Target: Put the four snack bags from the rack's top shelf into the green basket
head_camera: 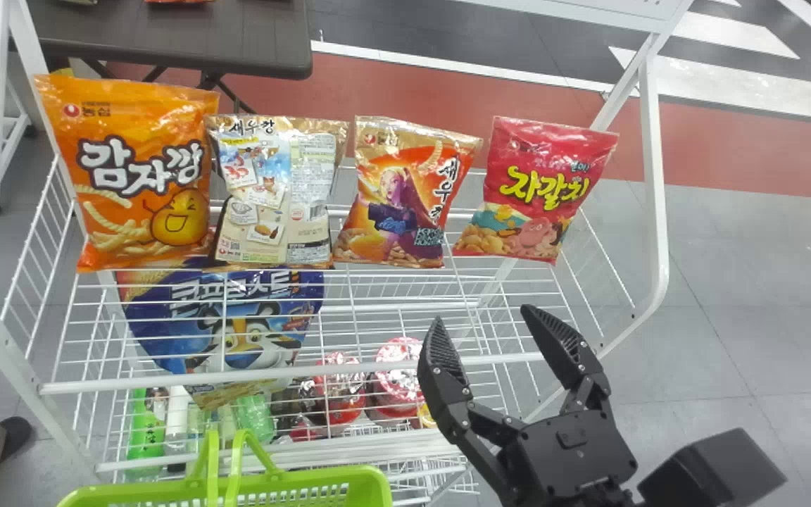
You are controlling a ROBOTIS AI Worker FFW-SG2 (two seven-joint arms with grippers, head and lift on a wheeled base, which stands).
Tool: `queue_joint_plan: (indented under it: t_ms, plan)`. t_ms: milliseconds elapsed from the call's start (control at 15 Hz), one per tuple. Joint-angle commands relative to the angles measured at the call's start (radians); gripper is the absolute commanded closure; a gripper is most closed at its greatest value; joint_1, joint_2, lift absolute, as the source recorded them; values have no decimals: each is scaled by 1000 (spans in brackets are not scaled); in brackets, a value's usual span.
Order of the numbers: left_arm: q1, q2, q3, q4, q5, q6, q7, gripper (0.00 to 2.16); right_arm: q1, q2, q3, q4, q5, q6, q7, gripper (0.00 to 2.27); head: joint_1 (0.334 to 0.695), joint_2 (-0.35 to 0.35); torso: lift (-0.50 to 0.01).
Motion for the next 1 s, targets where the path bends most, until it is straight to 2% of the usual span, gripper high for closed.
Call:
queue_joint_plan:
  t_ms: [0, 600, 733, 867, 933]
  plan:
    - [1, -3, 0, 0, 0, -2, -1, 2145, 0, 0, 0, 1, 1, -1, 1, 140, 695, -292, 0]
    - [15, -3, -3, -22, 0, -8, -16, 2145, -21, 2, 2, 21, -1, -16, 0, 144, 695, -295, 0]
    - [15, -3, -15, -26, 0, -8, -19, 2145, -113, 3, 18, 79, -4, 27, 0, 144, 695, -297, 0]
    - [15, -3, -26, -28, 0, -8, -20, 2145, -291, 9, 81, 184, 4, 98, -2, 144, 695, -289, 0]
    - [15, -3, -35, -23, -2, -8, -20, 2145, -390, 12, 130, 242, 18, 140, -4, 144, 695, -253, 0]
